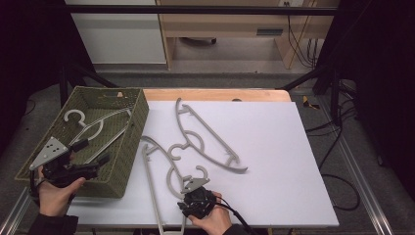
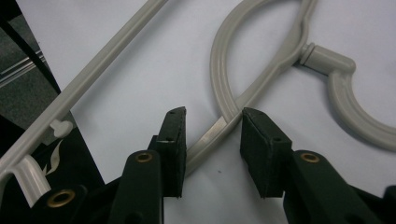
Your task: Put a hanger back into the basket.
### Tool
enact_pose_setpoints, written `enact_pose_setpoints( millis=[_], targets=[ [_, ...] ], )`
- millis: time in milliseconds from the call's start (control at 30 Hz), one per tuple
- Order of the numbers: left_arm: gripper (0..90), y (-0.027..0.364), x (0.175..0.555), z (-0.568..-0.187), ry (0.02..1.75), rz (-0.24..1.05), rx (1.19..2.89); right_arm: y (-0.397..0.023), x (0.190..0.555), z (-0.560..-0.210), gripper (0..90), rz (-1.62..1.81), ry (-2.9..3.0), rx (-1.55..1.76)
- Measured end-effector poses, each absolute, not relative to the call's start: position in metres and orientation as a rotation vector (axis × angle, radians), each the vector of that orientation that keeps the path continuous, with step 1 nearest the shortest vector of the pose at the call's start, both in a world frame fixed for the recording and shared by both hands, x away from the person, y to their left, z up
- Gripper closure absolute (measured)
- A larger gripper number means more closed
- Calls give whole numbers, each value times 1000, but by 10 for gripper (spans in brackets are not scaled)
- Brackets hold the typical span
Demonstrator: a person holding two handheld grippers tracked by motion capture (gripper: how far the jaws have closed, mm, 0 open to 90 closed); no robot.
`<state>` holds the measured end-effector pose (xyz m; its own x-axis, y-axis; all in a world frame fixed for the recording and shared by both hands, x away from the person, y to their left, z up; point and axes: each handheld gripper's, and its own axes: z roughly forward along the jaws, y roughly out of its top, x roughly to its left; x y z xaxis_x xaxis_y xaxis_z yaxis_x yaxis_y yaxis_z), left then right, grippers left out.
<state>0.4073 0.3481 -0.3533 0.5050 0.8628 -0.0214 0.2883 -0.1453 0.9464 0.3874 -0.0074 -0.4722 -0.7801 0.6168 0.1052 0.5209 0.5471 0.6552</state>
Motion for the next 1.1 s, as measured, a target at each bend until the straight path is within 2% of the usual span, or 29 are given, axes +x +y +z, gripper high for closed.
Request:
enact_pose_setpoints(
  millis=[700,1100],
  targets=[
    [84,348,407,-354,993,679,1693,-64,394,-464,769,935,2648,1165],
    [84,348,408,-355,996,675,1698,-88,400,-461,810,897,2655,1205]
  ],
)
